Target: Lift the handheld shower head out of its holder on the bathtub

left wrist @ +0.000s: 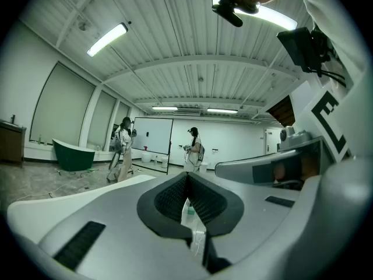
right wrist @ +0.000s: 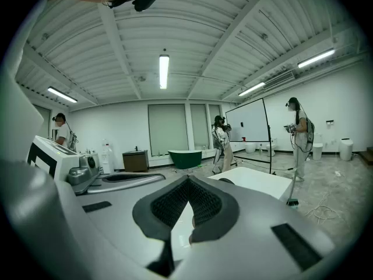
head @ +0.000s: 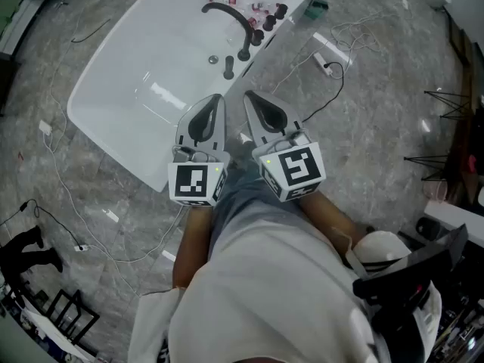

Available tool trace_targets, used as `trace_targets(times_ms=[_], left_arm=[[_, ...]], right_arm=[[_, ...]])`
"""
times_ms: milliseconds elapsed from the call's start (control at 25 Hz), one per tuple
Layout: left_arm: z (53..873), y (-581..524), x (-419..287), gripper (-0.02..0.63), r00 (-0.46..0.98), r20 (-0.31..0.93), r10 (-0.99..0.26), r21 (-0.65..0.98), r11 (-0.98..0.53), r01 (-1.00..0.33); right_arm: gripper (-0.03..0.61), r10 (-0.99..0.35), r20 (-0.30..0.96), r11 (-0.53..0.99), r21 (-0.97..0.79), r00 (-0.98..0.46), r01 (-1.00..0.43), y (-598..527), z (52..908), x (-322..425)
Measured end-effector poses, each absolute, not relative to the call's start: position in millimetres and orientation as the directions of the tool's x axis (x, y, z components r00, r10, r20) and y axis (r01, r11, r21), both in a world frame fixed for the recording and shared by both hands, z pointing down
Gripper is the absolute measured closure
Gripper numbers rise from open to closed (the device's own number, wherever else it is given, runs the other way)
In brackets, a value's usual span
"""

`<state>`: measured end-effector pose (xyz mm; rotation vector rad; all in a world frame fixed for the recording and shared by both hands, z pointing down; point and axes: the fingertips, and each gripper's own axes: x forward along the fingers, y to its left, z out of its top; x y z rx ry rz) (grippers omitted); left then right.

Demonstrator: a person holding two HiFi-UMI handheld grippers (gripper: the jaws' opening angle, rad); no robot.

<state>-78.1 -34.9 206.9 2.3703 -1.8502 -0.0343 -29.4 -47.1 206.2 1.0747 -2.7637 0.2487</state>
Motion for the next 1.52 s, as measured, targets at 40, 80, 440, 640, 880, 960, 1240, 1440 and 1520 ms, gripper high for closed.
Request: trace_targets(times_ms=[40,80,440,640,880,960,1240,1440,1520], left_arm=[[208.7,-32.8,-77.7,0.595,0.248,0.063,-0.967,0.122,-0.24,-0.963],[210.4,-30.9,-77.5,0.596,0.25,0.062,-0.966,0.124,-0.241,-0.963],[226.3,-23.0,-80.6,0.596,0.251,0.06,-0.966,0.138,-0.241,-0.961],[265.3,-15.4,-90.2,0.595,0.203,0.025,-0.979,0.131,-0.198,-0.971],[339.9,23.6,-101.5,0.595,0.063,0.002,-0.998,0.056,-0.063,-0.996],[376.5,35.1,-108.9,0.595,0.034,0.03,-0.999,0.073,-0.032,-0.997],[497.5,40.5,-97.9,0.595,0.037,0.021,-0.999,0.098,-0.035,-0.995],[572.3,2.7,-100.9,0.594,0.035,-0.031,-0.999,0.096,-0.038,-0.995],[605.6,-21.4,-113.5,0.594,0.023,-0.041,-0.999,0.115,-0.027,-0.993]], right_arm=[[0.561,-0.651,0.214,0.728,-0.097,-0.728,-0.679,-44.9,206.2,-30.0],[0.561,-0.649,0.216,0.728,-0.1,-0.729,-0.678,-43.0,206.8,-30.5],[0.561,-0.639,0.224,0.733,-0.112,-0.736,-0.671,-36.9,227.1,-35.5],[0.558,-0.638,0.188,0.732,-0.152,-0.747,-0.664,-46.7,284.2,-37.2],[0.382,-0.613,0.247,0.74,-0.152,-0.75,-0.655,-81.4,433.7,-37.9],[0.374,-0.625,0.266,0.735,-0.117,-0.734,-0.668,-96.0,489.9,-46.6],[0.371,-0.667,0.342,0.698,-0.025,-0.662,-0.716,-139.8,672.8,-77.5],[0.371,-0.676,0.352,0.705,0.051,-0.648,-0.707,-144.6,749.4,-93.7],[0.371,-0.687,0.335,0.705,0.098,-0.644,-0.702,-147.4,765.5,-100.4]])
